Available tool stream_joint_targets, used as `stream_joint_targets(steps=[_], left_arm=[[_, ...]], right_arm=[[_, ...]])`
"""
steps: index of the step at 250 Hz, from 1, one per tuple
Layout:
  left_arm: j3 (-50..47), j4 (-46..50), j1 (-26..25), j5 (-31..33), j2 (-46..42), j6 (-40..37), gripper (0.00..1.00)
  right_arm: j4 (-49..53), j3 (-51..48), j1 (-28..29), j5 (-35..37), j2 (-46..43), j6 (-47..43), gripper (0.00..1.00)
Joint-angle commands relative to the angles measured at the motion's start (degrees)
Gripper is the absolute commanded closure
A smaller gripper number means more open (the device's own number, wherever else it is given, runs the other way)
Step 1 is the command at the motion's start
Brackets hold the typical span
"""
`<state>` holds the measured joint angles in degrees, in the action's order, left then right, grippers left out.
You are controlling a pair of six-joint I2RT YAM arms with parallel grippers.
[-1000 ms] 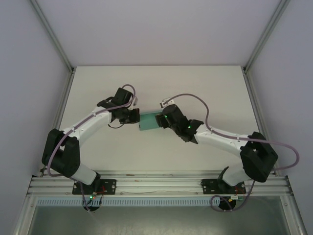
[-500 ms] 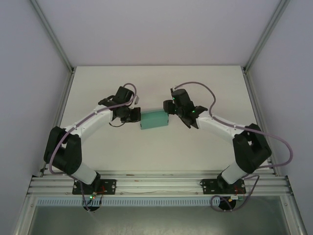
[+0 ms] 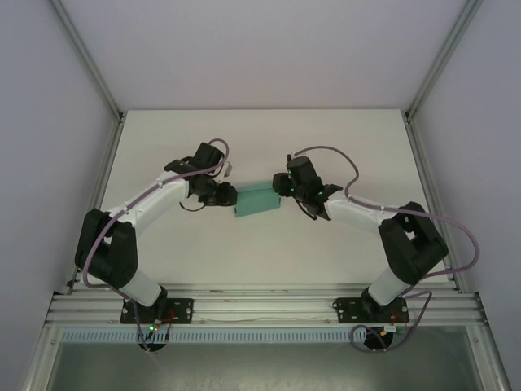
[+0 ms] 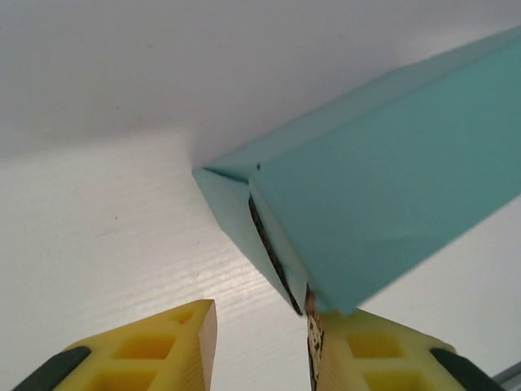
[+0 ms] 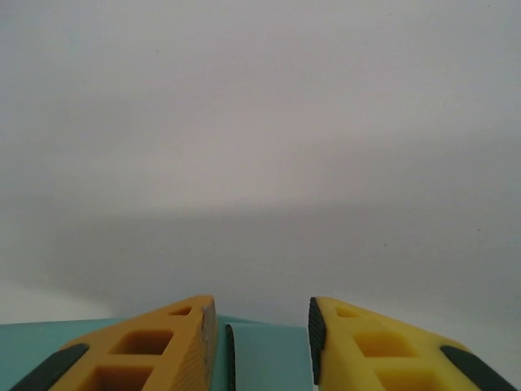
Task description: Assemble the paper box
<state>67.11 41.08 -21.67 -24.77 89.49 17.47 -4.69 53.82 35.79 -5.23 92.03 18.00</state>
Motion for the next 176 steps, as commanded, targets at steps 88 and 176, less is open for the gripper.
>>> stream_joint_targets(steps=[88,176], left_arm=[[1.8,-8.4,4.8,-3.4,-0.7,9.3,0.44],[-5.1,-15.9,5.6,-5.7,3.5,11.4,0.57]], right_arm=[[7.4,-4.9,-0.1,0.2,2.4,-3.6,0.66],[7.3,-5.2,-0.1,0.3,2.9,-3.3,0.65]])
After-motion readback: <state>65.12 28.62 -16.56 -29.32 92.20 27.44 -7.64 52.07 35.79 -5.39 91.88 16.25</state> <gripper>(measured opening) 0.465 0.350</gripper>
